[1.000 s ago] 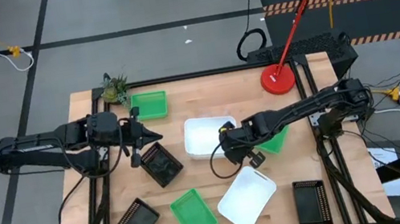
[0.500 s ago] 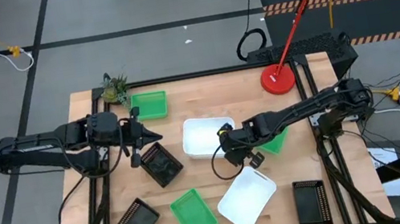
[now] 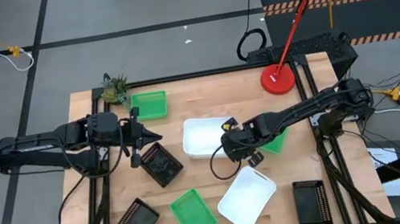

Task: Stack baskets by color
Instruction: Stack the top white bin on top of the middle white bin

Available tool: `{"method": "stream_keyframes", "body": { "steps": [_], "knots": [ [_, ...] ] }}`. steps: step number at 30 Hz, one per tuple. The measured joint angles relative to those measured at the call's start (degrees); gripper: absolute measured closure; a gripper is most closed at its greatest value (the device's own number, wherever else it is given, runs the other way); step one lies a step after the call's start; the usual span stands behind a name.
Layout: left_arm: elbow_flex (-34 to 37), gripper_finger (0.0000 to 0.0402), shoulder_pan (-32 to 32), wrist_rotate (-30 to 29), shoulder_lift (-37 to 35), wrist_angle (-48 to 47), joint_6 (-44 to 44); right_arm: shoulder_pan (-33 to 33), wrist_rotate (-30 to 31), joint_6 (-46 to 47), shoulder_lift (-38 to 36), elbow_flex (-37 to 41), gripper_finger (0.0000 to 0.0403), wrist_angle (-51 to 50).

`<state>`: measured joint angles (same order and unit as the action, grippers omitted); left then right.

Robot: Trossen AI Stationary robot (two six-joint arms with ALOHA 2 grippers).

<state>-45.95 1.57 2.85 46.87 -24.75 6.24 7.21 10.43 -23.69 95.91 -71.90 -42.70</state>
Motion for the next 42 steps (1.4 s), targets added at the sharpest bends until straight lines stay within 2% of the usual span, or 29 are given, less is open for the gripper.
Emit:
{"method": "stream_keyframes", "body": {
  "steps": [3,8,13,15,22,25,28,31,33,37,42],
  "knots": [
    [0.0,0.0387,0.0,0.0,0.0,0.0,0.0,0.1,2.9,2.2,-0.2,0.0,0.0222,-0.2],
    [0.0,0.0387,0.0,0.0,0.0,0.1,0.0,0.0,3.6,3.0,-1.7,0.0,0.0223,-0.4],
    [0.0,0.0387,0.0,0.0,0.0,0.2,-0.1,0.1,8.6,5.4,-3.5,0.0,0.0228,-1.8],
    [0.0,0.0387,0.0,0.0,0.0,0.1,-0.4,0.4,8.7,9.9,-4.8,0.0,0.0228,-2.0],
    [0.0,0.0387,0.0,0.0,0.0,0.1,-0.1,4.4,7.4,37.6,-10.3,1.6,0.0229,-3.1],
    [0.0,0.0387,0.0,0.0,0.0,0.2,0.8,7.5,7.1,41.7,-12.0,6.0,0.0230,2.5],
    [0.0,0.0387,0.0,0.0,0.0,0.8,0.8,9.3,5.6,41.1,-12.4,11.3,0.0241,12.8],
    [0.0,0.0387,0.0,0.0,0.0,1.3,0.6,9.3,2.7,41.0,-12.3,16.4,0.0266,24.7],
    [0.0,0.0387,0.0,0.0,0.0,1.3,0.1,8.9,3.2,41.2,-11.9,19.4,0.0286,30.0],
    [0.0,0.0387,0.0,0.0,0.0,1.4,0.1,8.2,5.0,42.0,-11.9,23.4,0.0327,34.8],
    [0.0,0.0387,0.0,0.0,0.0,1.4,0.8,6.6,5.9,41.8,-11.9,25.2,0.0370,34.8]
  ]
}}
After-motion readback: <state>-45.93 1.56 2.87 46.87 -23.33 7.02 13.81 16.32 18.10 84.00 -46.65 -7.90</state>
